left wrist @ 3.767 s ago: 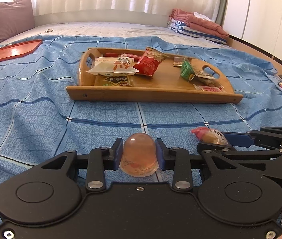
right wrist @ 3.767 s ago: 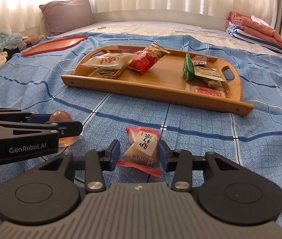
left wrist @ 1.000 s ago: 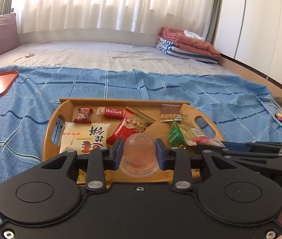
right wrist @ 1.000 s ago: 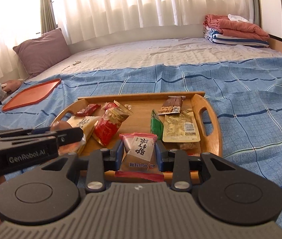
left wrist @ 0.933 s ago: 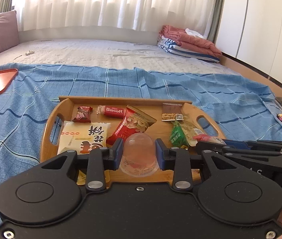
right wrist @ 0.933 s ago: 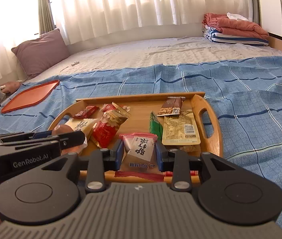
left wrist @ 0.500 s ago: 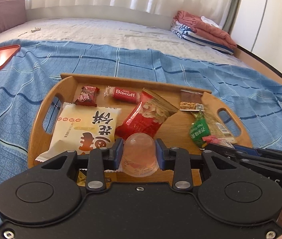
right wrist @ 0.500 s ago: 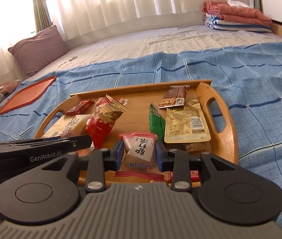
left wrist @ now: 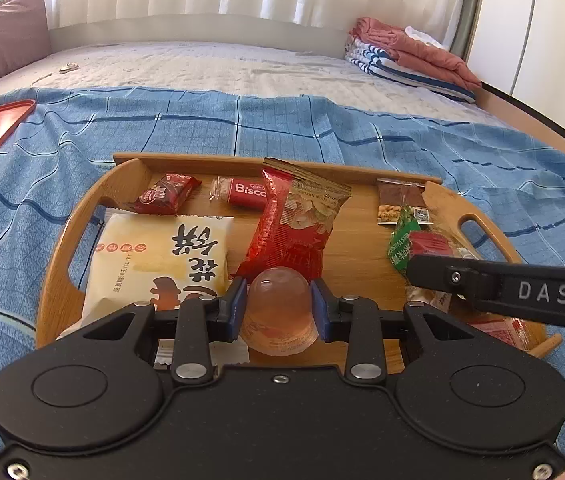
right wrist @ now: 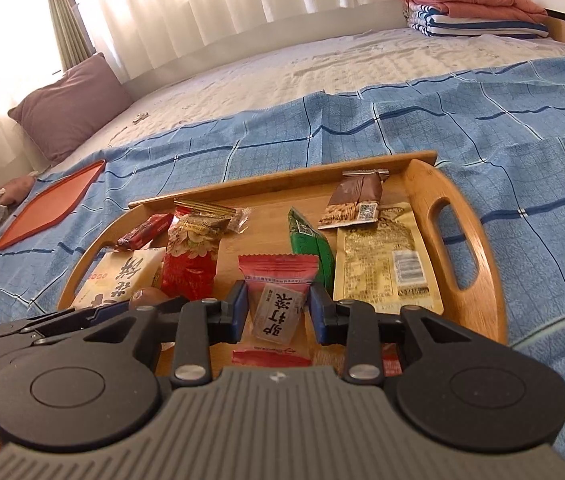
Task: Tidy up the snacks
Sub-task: 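Carry the jelly cup and wrapped snack over the wooden tray with both tools, then open both tools to drop the jelly cup and wrapped snack onto the tray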
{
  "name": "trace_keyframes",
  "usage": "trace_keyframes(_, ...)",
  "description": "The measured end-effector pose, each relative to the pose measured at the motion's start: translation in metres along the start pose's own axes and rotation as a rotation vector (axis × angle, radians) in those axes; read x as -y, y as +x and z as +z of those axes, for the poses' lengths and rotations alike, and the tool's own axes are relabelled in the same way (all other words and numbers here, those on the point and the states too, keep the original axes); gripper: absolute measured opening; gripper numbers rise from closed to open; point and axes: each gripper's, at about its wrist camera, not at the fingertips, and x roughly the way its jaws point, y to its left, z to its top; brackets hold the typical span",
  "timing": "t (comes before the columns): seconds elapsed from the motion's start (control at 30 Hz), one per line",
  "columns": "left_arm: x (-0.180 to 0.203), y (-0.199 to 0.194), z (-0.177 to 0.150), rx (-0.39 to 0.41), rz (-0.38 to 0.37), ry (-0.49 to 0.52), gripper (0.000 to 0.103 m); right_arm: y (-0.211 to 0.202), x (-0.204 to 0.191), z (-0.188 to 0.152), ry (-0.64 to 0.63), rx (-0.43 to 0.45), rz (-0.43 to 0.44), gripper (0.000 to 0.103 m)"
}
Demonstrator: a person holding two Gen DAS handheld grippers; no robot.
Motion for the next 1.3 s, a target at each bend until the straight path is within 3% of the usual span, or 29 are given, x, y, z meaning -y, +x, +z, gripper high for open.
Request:
trace_keyframes(0.63, 0.006, 0.001, -0.004, 0.029, -0.002, 0.046, 0.035, 0.015, -0.007, 0.005, -0.002, -0.024, -0.010, 0.042)
trace_keyframes(0.7, 0.006, -0.001, -0.003, 0.033, -0.005, 0.049, 0.041, 0.013, -0.006, 0.006, 0.003, -0.021, -0.006, 0.043)
trace_keyframes(0.77, 0.007, -0.005, -0.003, 0.037, -0.001, 0.055, 0.046, 0.011, -0.006, 0.007, 0.007, -0.014, -0.003, 0.056)
trace_keyframes(0.9, 0.009, -0.014, -0.001, 0.026, -0.017, 0.059, 0.054, 0.001, -0.005, 0.008, 0.029, 0.002, 0.002, 0.066)
trace_keyframes(1.03, 0.012, -0.030, 0.003, 0.043, -0.021, 0.077, 0.079, -0.013, -0.007, 0.012, 0.021, 0.027, -0.014, 0.076)
trace_keyframes(1.3, 0.013, -0.071, 0.007, 0.039, -0.001, 0.093, 0.087, -0.056, -0.007, 0.018, 0.007, 0.095, -0.051, 0.088)
